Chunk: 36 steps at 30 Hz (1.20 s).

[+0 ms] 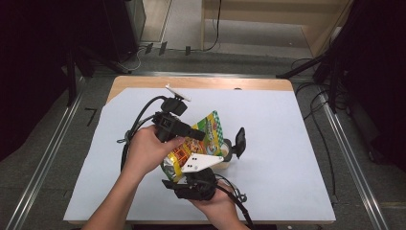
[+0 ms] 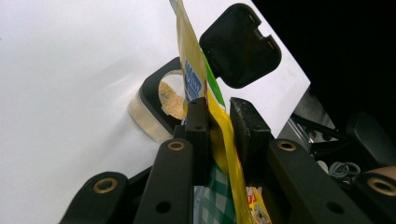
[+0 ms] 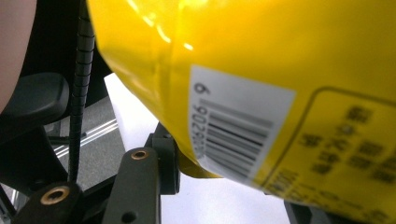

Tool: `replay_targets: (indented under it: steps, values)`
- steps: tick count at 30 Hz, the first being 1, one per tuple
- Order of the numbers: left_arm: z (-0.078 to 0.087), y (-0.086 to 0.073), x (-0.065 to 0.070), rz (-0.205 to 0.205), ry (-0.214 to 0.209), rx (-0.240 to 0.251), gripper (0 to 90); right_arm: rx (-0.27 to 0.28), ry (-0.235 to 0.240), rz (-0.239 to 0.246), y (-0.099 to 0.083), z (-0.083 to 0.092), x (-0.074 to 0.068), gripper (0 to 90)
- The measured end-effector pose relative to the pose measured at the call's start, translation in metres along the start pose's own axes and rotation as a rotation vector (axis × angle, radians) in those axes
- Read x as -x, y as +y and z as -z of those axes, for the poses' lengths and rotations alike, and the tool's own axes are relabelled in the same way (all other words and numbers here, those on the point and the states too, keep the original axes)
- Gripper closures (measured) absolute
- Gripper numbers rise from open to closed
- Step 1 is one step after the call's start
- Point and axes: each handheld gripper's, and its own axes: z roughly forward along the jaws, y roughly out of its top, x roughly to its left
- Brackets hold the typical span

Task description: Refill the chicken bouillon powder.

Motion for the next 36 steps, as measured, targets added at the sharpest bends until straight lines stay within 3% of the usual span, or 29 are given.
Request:
replay_targets:
  steps: [5,15,26,33,36]
  values:
    - [-0.002,0.000,-0.002,0.002,0.009,-0.009,77.9,-0.010,0.018,-0.010,0.000,-0.001,0.000,60.2]
    - [-0.001,0.000,-0.002,0.006,0.010,-0.008,78.4,-0.026,0.011,0.020,0.001,-0.001,0.000,59.5]
    - [0.001,0.003,-0.009,0.028,-0.020,0.006,77.7,-0.038,0.004,0.041,0.006,0.002,0.002,59.2]
    - [-0.004,0.004,-0.010,0.031,-0.008,-0.016,77.5,-0.045,0.016,0.019,0.005,-0.001,0.003,59.1]
    - [-0.005,0.006,-0.012,0.037,-0.022,-0.034,77.5,-0.045,0.018,0.018,0.005,0.000,0.004,59.1]
